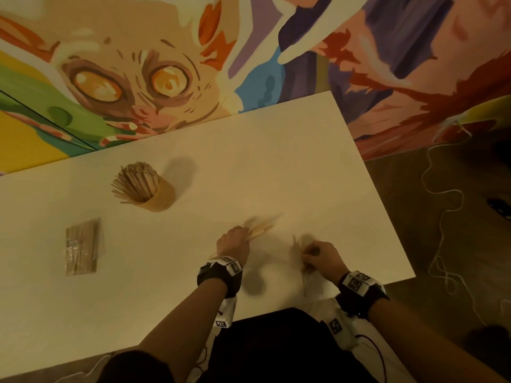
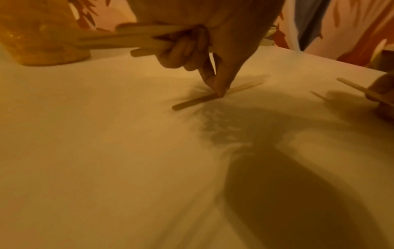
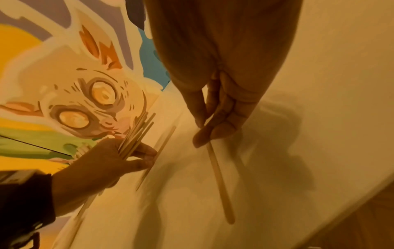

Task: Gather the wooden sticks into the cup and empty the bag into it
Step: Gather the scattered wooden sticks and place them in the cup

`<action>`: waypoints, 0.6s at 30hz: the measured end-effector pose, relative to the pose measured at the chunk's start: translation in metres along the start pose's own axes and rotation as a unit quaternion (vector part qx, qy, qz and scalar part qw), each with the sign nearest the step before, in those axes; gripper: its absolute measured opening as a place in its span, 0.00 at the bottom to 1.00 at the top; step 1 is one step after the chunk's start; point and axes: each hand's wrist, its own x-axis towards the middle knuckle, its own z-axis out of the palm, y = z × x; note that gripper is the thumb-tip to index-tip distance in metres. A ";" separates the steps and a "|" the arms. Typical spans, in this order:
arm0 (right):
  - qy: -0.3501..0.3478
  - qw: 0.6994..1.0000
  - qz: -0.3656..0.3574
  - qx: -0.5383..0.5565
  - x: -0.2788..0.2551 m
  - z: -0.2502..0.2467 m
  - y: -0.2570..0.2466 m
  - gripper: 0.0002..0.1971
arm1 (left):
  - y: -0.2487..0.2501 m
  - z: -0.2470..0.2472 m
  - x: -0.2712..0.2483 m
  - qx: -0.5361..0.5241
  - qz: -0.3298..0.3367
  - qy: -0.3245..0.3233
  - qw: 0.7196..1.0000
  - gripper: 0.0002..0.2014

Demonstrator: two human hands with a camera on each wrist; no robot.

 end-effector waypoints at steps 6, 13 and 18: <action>-0.029 0.996 0.034 0.075 -0.002 0.008 -0.011 0.06 | -0.011 0.010 -0.016 0.118 0.074 -0.040 0.989 0.14; -0.118 0.985 0.006 0.124 -0.009 0.031 -0.050 0.02 | -0.015 0.002 -0.029 -0.191 0.040 -0.068 0.978 0.05; -0.162 0.973 -0.019 0.162 -0.015 0.050 -0.079 0.01 | 0.000 0.001 -0.045 -0.424 -0.023 -0.078 0.902 0.12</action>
